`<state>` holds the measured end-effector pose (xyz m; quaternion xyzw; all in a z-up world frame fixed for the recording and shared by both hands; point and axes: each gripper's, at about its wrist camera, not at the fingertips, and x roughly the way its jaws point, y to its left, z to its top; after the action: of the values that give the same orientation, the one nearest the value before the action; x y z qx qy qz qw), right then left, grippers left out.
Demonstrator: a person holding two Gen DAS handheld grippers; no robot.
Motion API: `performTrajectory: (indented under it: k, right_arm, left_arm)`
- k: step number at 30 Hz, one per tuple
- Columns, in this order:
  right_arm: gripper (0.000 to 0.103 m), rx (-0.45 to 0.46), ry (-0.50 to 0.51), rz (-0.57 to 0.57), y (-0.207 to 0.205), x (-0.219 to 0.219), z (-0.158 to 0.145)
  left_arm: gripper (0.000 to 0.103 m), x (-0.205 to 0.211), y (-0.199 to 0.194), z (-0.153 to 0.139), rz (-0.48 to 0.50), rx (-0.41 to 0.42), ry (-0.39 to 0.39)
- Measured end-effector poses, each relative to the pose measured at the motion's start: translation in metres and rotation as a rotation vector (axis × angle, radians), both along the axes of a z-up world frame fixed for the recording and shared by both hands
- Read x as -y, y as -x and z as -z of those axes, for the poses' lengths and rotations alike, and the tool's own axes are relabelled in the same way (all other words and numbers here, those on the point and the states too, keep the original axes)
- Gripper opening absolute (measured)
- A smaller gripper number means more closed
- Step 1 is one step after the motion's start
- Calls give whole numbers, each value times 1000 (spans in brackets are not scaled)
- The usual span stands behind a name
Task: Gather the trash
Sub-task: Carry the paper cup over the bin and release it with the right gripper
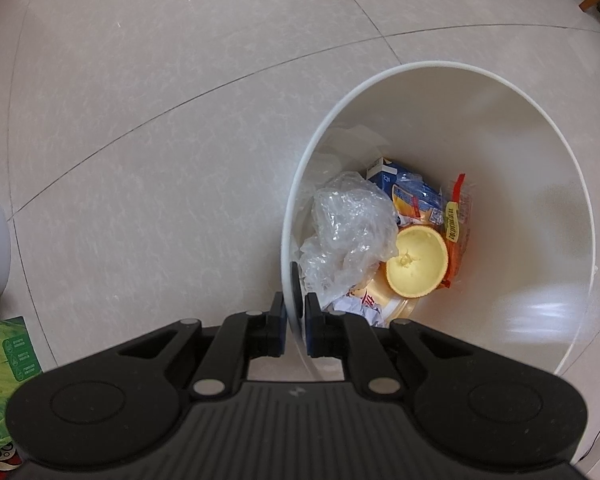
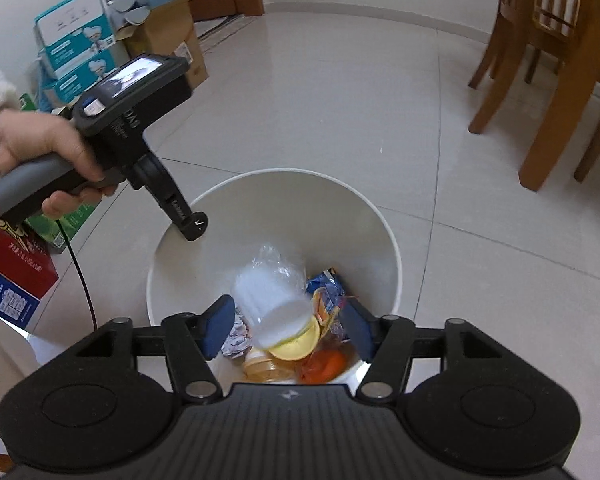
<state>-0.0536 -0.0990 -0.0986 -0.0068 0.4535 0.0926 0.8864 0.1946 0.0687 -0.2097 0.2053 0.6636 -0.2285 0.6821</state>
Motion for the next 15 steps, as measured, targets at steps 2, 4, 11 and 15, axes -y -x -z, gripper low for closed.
performTrajectory:
  k: [2,4,11,15]
  right_arm:
    - [73,9,18,30,-1,6,-1]
    - [76,13,15,92,5,24,1]
    - [84,8,-23,406,25,107,27]
    - [86,-50,11,559,31,143,65]
  left_arm:
    - [7,0,0,0,0,2,-1]
    - [7,0,1,0,1,5,0]
    - [7,-2,0,-1,-12,6,4]
    - [7,-1,0,-2,-11,11,-2]
